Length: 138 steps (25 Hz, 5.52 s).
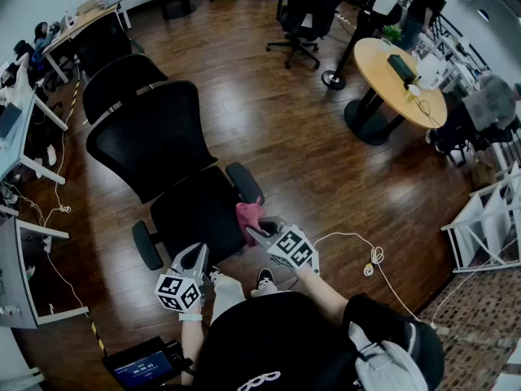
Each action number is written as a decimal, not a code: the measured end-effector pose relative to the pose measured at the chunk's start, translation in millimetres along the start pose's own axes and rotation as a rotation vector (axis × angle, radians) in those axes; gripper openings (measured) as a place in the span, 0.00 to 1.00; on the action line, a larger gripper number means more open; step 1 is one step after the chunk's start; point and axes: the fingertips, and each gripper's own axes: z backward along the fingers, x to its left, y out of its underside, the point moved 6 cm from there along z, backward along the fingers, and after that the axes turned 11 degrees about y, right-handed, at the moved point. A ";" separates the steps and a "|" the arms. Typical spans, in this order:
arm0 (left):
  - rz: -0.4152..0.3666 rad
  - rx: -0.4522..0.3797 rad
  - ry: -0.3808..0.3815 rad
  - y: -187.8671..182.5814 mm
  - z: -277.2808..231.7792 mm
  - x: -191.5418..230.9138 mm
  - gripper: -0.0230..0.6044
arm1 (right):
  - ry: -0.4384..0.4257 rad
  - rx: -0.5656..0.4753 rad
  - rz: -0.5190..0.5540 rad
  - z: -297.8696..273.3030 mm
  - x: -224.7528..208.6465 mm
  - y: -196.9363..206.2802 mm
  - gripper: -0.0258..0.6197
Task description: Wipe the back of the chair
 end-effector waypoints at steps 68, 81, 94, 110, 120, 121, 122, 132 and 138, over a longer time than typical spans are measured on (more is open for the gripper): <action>0.110 -0.128 -0.377 -82.0 107.6 191.8 0.03 | -0.197 0.073 0.105 -555.6 3.9 -261.5 0.10; 0.079 -0.083 -0.262 -100.6 32.6 184.1 0.03 | -0.005 0.049 -0.019 -499.9 -140.2 -237.0 0.10; 0.067 -0.063 -0.197 -98.6 -7.9 174.4 0.03 | 0.202 0.043 -0.125 -438.8 -253.6 -200.7 0.10; 0.107 -0.134 -0.216 -84.3 9.0 175.5 0.03 | 0.492 0.101 -0.277 -390.8 -314.7 -161.6 0.10; 0.126 -0.167 -0.239 -76.6 45.4 194.0 0.03 | 0.452 0.135 -0.160 -445.9 -232.6 -175.5 0.10; 0.126 -0.168 -0.239 -77.1 48.5 195.6 0.03 | 0.443 0.137 -0.145 -450.2 -223.7 -177.6 0.10; 0.125 -0.169 -0.239 -77.6 52.2 197.4 0.03 | 0.435 0.137 -0.133 -454.2 -214.7 -179.3 0.10; 0.129 -0.172 -0.222 -75.7 98.6 220.8 0.03 | 0.297 0.119 -0.011 -509.0 -88.5 -201.5 0.10; 0.122 -0.173 -0.225 -75.0 119.3 228.2 0.03 | 0.206 0.109 0.027 -535.2 -15.9 -213.0 0.10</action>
